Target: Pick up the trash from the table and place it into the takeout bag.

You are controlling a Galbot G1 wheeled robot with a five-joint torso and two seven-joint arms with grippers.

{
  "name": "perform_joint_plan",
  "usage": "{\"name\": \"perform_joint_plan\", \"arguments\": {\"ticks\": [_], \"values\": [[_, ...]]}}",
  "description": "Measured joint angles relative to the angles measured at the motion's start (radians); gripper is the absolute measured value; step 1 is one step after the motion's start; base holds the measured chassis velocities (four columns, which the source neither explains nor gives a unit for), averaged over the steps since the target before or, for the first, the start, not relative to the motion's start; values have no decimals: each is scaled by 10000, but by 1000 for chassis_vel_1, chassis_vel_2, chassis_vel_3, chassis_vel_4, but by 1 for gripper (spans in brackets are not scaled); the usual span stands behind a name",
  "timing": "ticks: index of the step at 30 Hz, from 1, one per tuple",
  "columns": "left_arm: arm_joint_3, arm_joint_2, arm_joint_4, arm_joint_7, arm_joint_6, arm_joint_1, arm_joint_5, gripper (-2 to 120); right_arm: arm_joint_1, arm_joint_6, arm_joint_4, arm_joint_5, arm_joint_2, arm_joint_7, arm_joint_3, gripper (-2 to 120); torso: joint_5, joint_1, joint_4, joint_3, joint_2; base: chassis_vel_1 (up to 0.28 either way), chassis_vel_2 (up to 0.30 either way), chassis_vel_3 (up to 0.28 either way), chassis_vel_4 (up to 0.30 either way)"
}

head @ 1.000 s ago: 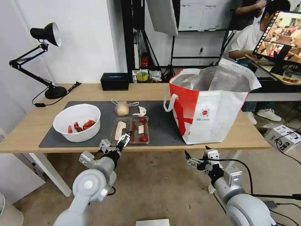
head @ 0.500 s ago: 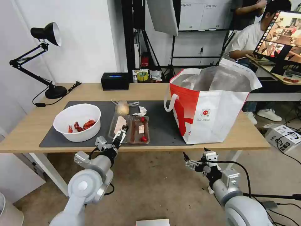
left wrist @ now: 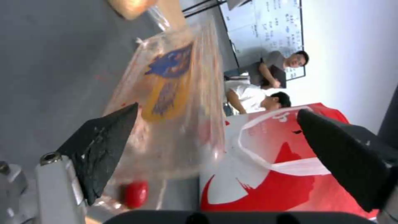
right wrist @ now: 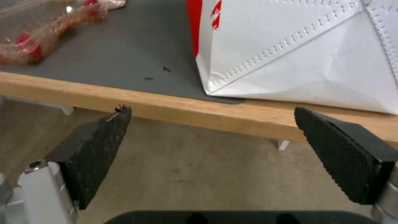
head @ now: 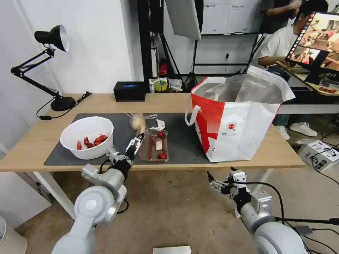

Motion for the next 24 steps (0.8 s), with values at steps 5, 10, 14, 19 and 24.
{"name": "perform_joint_plan", "arguments": {"ticks": [5,10,14,19,24], "values": [[344,129,146,41,53,-473,-156,100,-74,27,32,-20,-2,-7,86,100,0,0,-1,0,0,0,0,0,0],[612,354,385,46,298,-804,-287,100,-70,27,77,-17,-88,-6,173,100,0,0,0,0,0,0,0,0,0],[1015,732,715,53,562,-1287,-398,100,-210,28,172,-26,-129,-3,254,100,-1,0,0,0,0,0,0,0,0],[1199,838,834,57,604,-1532,-451,100,-320,46,190,-88,-65,-3,302,100,0,0,-1,0,0,0,0,0,0],[1406,918,848,101,736,-1660,-458,100,-403,66,225,-155,31,-3,316,100,-1,0,0,0,0,0,0,0,0]]}}
